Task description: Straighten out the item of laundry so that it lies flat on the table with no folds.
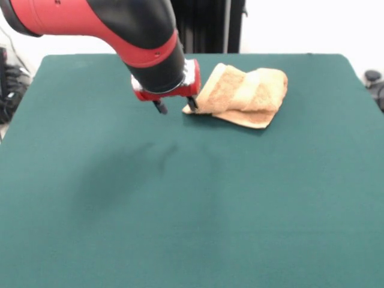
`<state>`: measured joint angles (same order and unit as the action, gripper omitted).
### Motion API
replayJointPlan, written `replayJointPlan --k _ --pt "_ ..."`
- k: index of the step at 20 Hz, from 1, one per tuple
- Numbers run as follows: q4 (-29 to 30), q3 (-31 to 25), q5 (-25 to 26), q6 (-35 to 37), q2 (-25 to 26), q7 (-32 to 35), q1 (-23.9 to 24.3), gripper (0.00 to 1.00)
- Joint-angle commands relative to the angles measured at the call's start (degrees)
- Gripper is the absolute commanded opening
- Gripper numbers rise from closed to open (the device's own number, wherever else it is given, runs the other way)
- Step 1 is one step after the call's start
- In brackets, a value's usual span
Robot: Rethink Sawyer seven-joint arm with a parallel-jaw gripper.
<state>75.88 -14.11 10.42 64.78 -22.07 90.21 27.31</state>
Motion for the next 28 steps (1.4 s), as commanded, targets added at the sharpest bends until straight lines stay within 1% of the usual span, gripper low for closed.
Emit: replayJointPlan --k 1,6,10,17,21,22,28 --pt "1.87 -0.99 0.15 6.22 1.97 1.72 -1.28 1.00" --pt "4.39 -0.88 -1.61 12.05 0.88 3.15 -1.15 1.00" --pt "6.33 -1.33 -2.78 15.01 0.30 3.78 -0.98 1.00" --pt "5.76 -2.31 -4.29 20.93 2.20 4.28 -1.26 1.00" --pt "6.79 -2.57 -4.93 20.40 1.83 4.25 -1.26 1.00" --pt "7.67 -2.82 -5.05 18.51 1.59 3.91 -1.15 1.00" --pt "9.01 -3.63 -5.97 15.45 2.02 2.98 -0.48 1.00"
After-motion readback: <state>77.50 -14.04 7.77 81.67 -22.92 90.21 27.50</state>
